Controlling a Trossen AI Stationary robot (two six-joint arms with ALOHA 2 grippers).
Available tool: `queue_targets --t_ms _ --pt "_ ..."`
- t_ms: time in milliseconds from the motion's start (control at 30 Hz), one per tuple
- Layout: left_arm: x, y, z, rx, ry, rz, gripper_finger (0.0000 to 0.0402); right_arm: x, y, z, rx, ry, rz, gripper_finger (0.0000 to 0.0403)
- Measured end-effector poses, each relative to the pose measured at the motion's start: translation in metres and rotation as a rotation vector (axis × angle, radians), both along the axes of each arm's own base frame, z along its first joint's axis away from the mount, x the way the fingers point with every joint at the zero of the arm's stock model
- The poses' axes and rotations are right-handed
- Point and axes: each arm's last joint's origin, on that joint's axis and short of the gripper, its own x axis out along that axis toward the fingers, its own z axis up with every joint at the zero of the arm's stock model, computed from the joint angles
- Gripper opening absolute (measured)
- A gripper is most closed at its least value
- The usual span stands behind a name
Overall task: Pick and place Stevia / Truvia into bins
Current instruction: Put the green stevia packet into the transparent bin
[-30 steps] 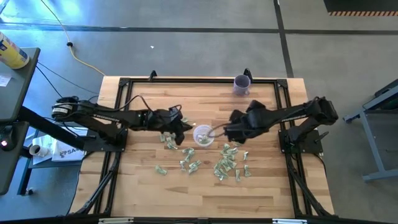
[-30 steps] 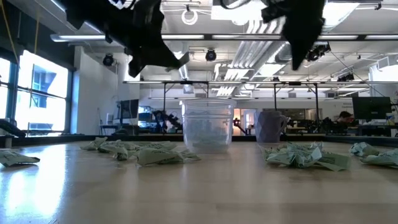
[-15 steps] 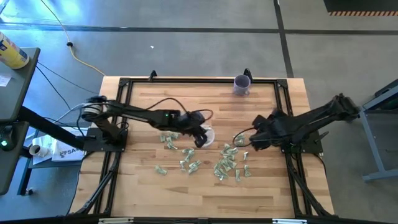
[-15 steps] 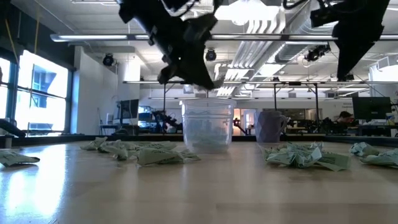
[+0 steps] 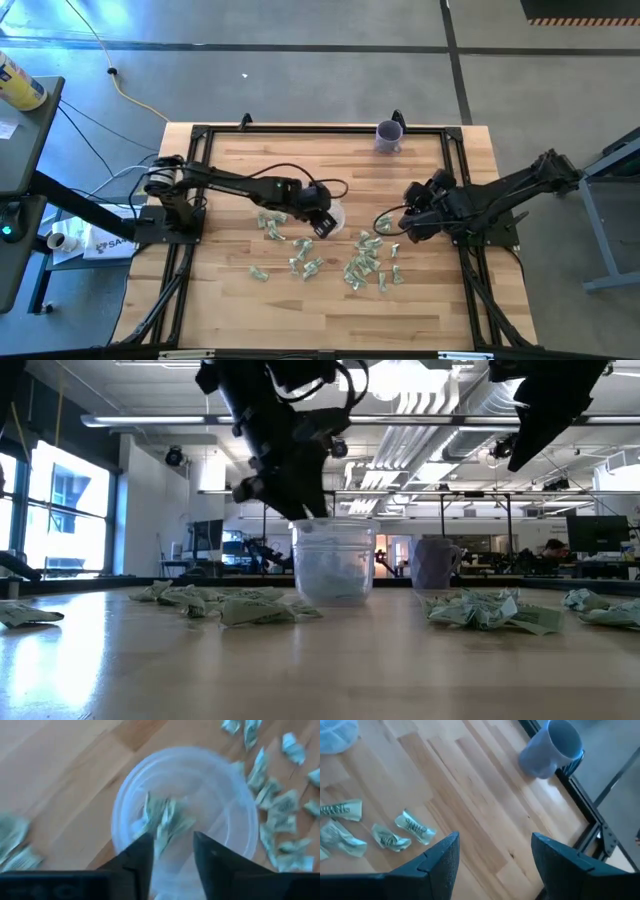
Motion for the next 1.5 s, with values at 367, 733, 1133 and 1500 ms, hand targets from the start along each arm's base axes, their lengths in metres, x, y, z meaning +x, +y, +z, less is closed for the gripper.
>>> queue_targets --t_ms 367,733,1133,1500 --pt "-0.048 0.043 0.032 0.109 0.218 -0.127 0.0197 0.016 -0.02 0.0 0.118 -0.037 -0.029 0.0236" --pt "-0.074 0.122 0.008 0.129 0.184 -0.426 0.0165 0.019 -0.053 0.0 0.15 -0.077 -0.2 0.0236" --pt "-0.062 0.134 -0.038 0.171 0.203 -0.548 0.0259 0.021 -0.078 0.001 0.153 -0.116 -0.283 0.0236" --pt "-0.052 0.139 -0.074 0.135 0.263 -0.577 0.0225 0.021 -0.08 0.0 0.174 -0.115 -0.285 0.0236"
